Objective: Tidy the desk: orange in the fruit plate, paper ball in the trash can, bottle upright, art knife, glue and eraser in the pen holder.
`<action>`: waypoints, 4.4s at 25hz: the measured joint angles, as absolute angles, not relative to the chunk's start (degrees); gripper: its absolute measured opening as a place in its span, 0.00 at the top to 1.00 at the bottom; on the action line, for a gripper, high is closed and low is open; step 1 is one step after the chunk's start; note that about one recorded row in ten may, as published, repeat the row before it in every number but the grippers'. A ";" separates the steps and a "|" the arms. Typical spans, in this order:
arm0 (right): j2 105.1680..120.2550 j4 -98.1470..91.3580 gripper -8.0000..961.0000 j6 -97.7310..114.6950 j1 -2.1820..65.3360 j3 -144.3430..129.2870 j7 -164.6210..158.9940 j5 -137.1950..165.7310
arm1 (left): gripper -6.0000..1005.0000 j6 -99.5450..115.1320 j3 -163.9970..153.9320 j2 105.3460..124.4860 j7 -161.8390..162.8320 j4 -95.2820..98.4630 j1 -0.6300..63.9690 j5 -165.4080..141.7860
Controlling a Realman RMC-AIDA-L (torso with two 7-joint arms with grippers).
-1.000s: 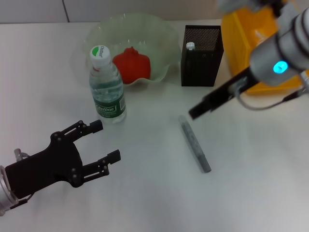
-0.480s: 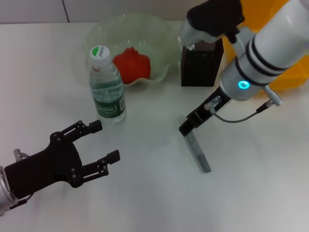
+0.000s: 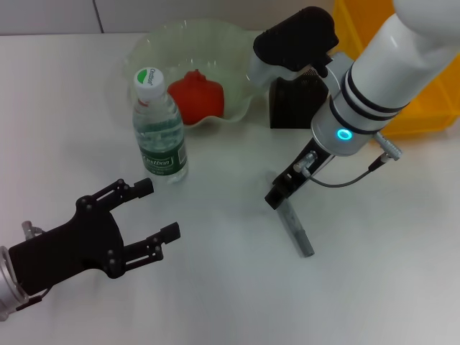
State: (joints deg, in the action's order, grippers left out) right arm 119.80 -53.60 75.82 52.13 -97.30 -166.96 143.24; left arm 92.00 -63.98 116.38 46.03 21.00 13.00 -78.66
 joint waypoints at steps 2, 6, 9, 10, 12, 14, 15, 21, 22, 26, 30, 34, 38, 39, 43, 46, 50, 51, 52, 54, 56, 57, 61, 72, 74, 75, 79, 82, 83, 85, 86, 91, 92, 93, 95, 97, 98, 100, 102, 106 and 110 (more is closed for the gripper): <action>119.80 -53.14 0.36 75.49 52.19 -97.41 -166.98 143.18 | 0.18 91.98 -63.98 116.42 45.98 21.00 13.01 -78.66; 119.80 -52.77 0.36 75.28 52.20 -97.44 -166.99 143.13 | 0.18 91.95 -63.98 116.50 45.87 21.00 13.04 -78.66; 119.81 -52.70 0.38 75.25 52.21 -97.46 -167.00 143.06 | 0.18 91.89 -63.98 116.59 45.79 21.00 13.09 -78.66; 119.83 -52.68 0.40 75.23 52.21 -97.70 -167.00 143.03 | 0.18 91.84 -63.98 116.62 45.76 21.00 13.09 -78.66; 119.84 -52.68 0.43 75.23 52.21 -97.85 -167.01 143.02 | 0.18 91.82 -63.98 116.62 45.75 21.00 13.10 -78.66; 119.85 -52.58 0.46 75.23 52.21 -98.17 -167.06 143.00 | 0.18 91.82 -63.98 116.63 45.74 21.00 13.10 -78.66; 119.86 -52.33 0.48 75.23 52.21 -98.19 -167.11 142.99 | 0.18 91.79 -63.98 116.64 45.73 21.00 13.11 -78.66; 119.88 -52.00 0.57 75.23 52.26 -98.19 -167.21 142.99 | 0.18 91.75 -63.98 116.64 45.63 21.00 13.31 -78.66; 119.88 -51.95 0.59 75.25 52.27 -98.19 -167.24 142.99 | 0.18 91.75 -63.98 116.63 45.62 21.00 13.32 -78.66; 119.88 -51.28 0.63 75.37 52.37 -98.39 -167.36 142.99 | 0.18 91.75 -63.98 116.68 45.54 21.00 13.36 -78.66; 119.89 -50.62 0.66 75.34 52.46 -98.56 -167.45 142.99 | 0.18 91.75 -63.98 116.71 45.53 21.00 13.36 -78.66; 119.88 -50.72 0.69 75.71 52.51 -99.04 -167.46 142.99 | 0.18 91.76 -63.98 116.72 45.53 21.00 13.32 -78.66; 119.88 -50.93 0.74 75.74 52.61 -100.36 -167.50 142.99 | 0.18 91.73 -63.98 116.84 45.48 21.00 13.29 -78.66; 119.88 -50.75 0.76 75.71 52.63 -100.38 -167.50 142.99 | 0.18 91.73 -63.98 116.84 45.48 21.00 13.29 -78.66; 119.88 -51.78 0.85 76.02 52.20 -100.40 -167.49 143.01 | 0.18 91.71 -63.98 116.86 45.47 21.00 13.29 -78.66; 119.68 -56.41 0.85 77.01 50.37 -99.96 -167.48 143.21 | 0.18 91.63 -63.98 116.90 45.48 21.00 13.28 -78.66; 119.26 -67.23 0.85 79.37 45.45 -95.77 -167.14 144.98 | 0.18 91.63 -64.18 116.90 45.61 21.01 13.38 -78.67; 119.23 -71.03 0.85 79.86 43.61 -93.44 -166.75 145.95 | 0.18 91.63 -64.28 116.91 45.62 21.01 13.47 -78.69; 119.24 -75.06 0.85 80.05 41.30 -90.84 -166.04 146.87 | 0.18 91.66 -64.30 116.92 45.62 21.01 13.47 -78.70; 119.49 -82.19 0.85 79.06 36.98 -86.42 -163.62 146.79 | 0.18 91.76 -64.36 116.96 45.65 21.01 13.53 -78.71; 119.88 -91.48 0.85 72.55 29.23 -79.62 -156.31 140.89 | 0.18 91.84 -64.45 117.01 45.65 21.01 13.68 -78.72; 119.88 -91.48 0.85 72.55 29.23 -79.62 -156.31 140.89 | 0.18 91.87 -64.45 117.03 45.66 21.01 13.75 -78.72; 119.57 -91.34 0.85 53.03 17.42 -78.08 -135.55 117.29 | 0.18 91.98 -64.61 117.28 45.66 20.98 14.25 -78.75; 119.32 -45.88 0.86 59.45 20.78 -77.16 -55.02 45.76 | 0.18 91.73 -65.53 117.85 45.92 21.01 15.35 -78.76; 119.18 -33.84 0.86 62.05 27.00 -75.21 -49.94 44.50 | 0.18 91.74 -65.57 117.85 45.98 20.83 15.72 -78.75; 119.18 -33.84 0.86 62.05 27.00 -75.21 -49.94 44.50 | 0.18 91.75 -65.57 117.86 46.00 20.76 15.79 -78.75; 118.95 -23.33 0.86 61.70 33.59 -74.41 -47.36 44.39 | 0.18 91.73 -65.57 117.86 46.05 20.67 15.94 -78.75; 119.21 -22.46 0.86 59.38 34.60 -74.63 -46.30 44.22 | 0.18 91.73 -65.65 117.87 46.05 20.66 15.99 -78.74; 119.30 -22.34 0.86 58.64 34.74 -74.77 -46.05 44.11 | 0.18 91.73 -65.74 117.86 46.05 20.66 15.99 -78.75; 119.42 -21.98 0.83 58.15 34.84 -74.87 -45.76 43.92 | 0.18 91.72 -65.78 117.86 46.05 20.67 15.99 -78.75; 119.47 -21.82 0.82 58.08 34.79 -74.89 -45.67 43.85 | 0.18 91.71 -65.91 117.87 46.05 20.79 16.00 -78.75; 119.53 -21.44 0.76 58.16 33.94 -74.68 -45.40 43.84 | 0.18 91.69 -66.07 117.93 46.05 20.96 16.08 -78.75; 119.53 -21.40 0.75 58.33 33.63 -74.66 -45.07 43.80 | 0.18 91.68 -66.09 117.94 46.05 20.96 16.08 -78.75; 119.54 -21.43 0.74 58.76 33.13 -74.56 -44.52 43.69 | 0.18 91.68 -66.10 117.95 46.06 20.98 16.09 -78.75; 119.58 -21.61 0.71 60.50 31.86 -74.41 -43.28 43.47 | 0.18 91.68 -66.09 117.95 46.06 20.98 16.12 -78.75; 119.54 -22.37 0.69 64.45 29.72 -74.38 -42.45 43.37 | 0.18 91.84 -66.10 117.95 46.06 21.00 16.28 -78.75; 119.47 -23.08 0.68 66.69 28.50 -74.34 -42.86 43.33 | 0.18 91.84 -66.10 117.95 46.06 21.00 16.28 -78.75; 119.23 -25.77 0.59 71.32 24.79 -74.04 -46.13 43.49 | 0.18 91.96 -66.10 117.95 46.06 21.01 16.44 -78.75; 118.63 -29.87 0.43 76.13 19.58 -73.64 -50.95 44.80 | 0.18 92.19 -66.12 118.00 46.24 21.03 16.88 -78.75; 115.69 -35.19 0.28 86.76 11.22 -72.42 -55.38 53.92 | 0.18 92.71 -66.87 117.82 47.63 21.56 17.48 -78.75; 113.59 -35.72 0.19 97.87 7.92 -64.90 -56.04 72.83 | 0.18 93.09 -70.88 116.94 54.23 24.98 18.98 -79.80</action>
State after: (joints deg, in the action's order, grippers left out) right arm 113.59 -35.72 97.87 7.92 -64.90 -56.04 72.83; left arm 93.09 -70.88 116.94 54.23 24.98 18.98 -79.80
